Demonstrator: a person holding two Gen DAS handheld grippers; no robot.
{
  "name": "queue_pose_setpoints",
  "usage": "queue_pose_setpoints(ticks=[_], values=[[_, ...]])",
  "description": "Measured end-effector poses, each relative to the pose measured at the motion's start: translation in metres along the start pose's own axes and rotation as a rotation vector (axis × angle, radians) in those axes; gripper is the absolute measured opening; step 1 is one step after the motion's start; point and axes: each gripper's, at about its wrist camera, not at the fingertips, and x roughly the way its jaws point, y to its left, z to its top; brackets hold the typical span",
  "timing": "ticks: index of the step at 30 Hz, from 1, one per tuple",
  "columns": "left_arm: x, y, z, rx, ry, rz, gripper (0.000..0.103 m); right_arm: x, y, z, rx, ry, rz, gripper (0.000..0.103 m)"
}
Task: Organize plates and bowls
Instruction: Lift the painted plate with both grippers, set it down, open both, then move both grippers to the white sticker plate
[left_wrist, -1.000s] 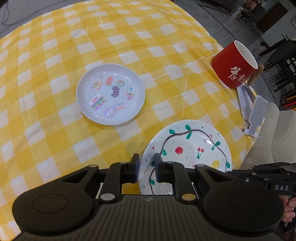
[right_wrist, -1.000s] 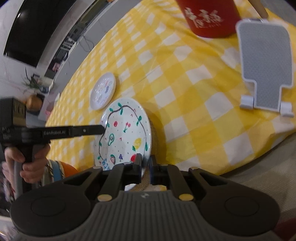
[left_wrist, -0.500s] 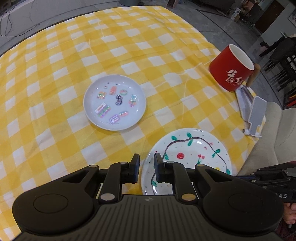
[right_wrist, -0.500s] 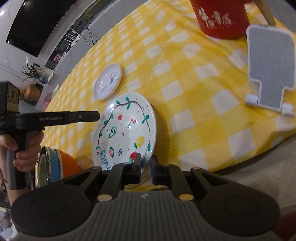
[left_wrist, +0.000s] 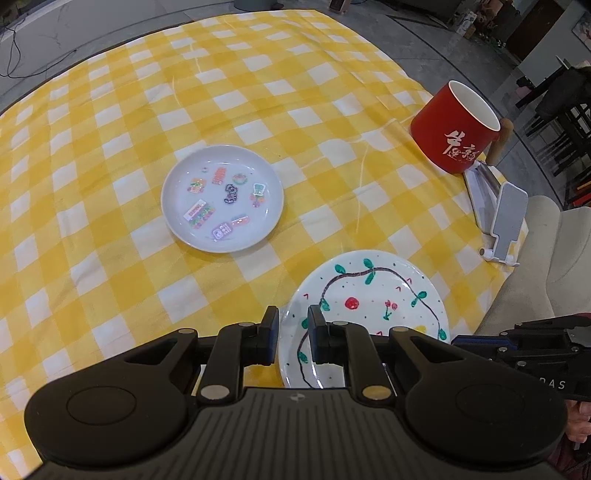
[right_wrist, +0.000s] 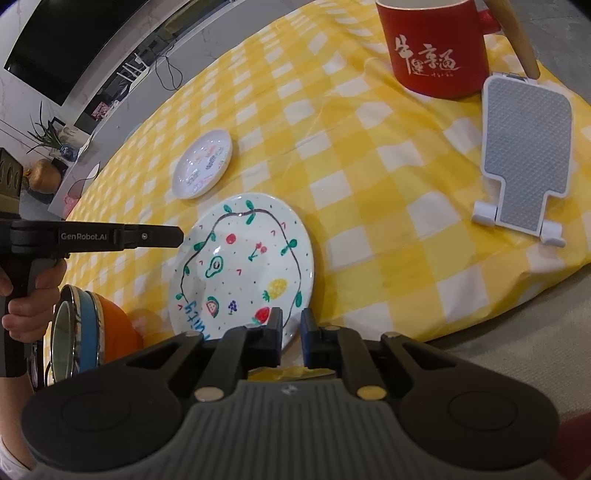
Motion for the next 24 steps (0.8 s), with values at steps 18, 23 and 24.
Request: queue_pose_setpoints(ticks=[18,23,24], values=[[-0.017,0.01,0.004,-0.042,-0.076,0.033,0.036,-0.019,0.018,-0.007,-0.05,-0.161,-0.197,0.048],[-0.03,0.023,0.008,-0.078,-0.108,0.037,0.044,-0.02,0.031,-0.002,-0.061,-0.169,-0.171,0.051],[-0.032,0.027,0.009,-0.09,-0.113,0.031,0.044,-0.021,0.034,0.001,-0.07,-0.17,-0.165,0.051]])
